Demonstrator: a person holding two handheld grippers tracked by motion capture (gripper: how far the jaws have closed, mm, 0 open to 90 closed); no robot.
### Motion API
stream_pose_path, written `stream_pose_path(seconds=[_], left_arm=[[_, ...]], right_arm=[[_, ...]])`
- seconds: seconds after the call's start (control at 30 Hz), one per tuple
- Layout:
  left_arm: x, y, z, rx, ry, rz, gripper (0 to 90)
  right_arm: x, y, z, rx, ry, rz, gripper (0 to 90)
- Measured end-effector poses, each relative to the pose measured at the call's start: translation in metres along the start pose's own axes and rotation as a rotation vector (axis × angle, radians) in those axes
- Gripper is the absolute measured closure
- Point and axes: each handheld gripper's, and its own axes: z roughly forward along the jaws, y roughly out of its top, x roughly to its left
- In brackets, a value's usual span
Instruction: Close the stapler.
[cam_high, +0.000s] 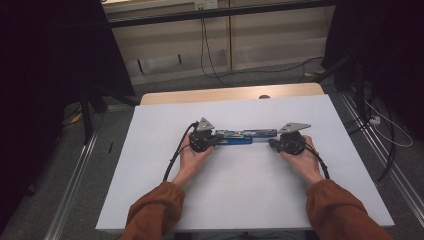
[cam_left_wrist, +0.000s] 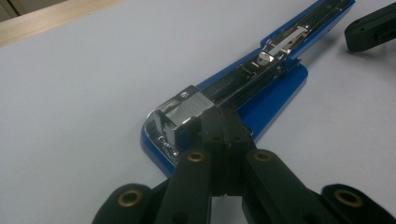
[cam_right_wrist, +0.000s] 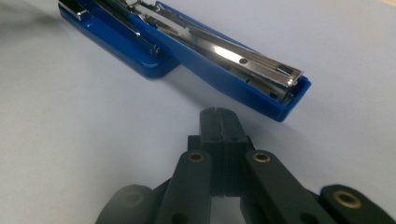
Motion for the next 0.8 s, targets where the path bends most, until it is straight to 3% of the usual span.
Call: stream_pose_path(seconds=[0.4, 0.8], left_arm=[[-0.0023, 0.0001, 0.0000, 0.003, 0.018, 0.015, 90.0], [-0.0017, -0.0003, 0.0001, -0.001, 0.011, 0.022, 90.0]], right_arm=[[-0.0001, 0.0072, 0.0071, 0.056, 0.003, 0.025, 90.0], [0.0004, 0.0073, 0.0086, 0.047, -0.021, 0.049, 90.0]])
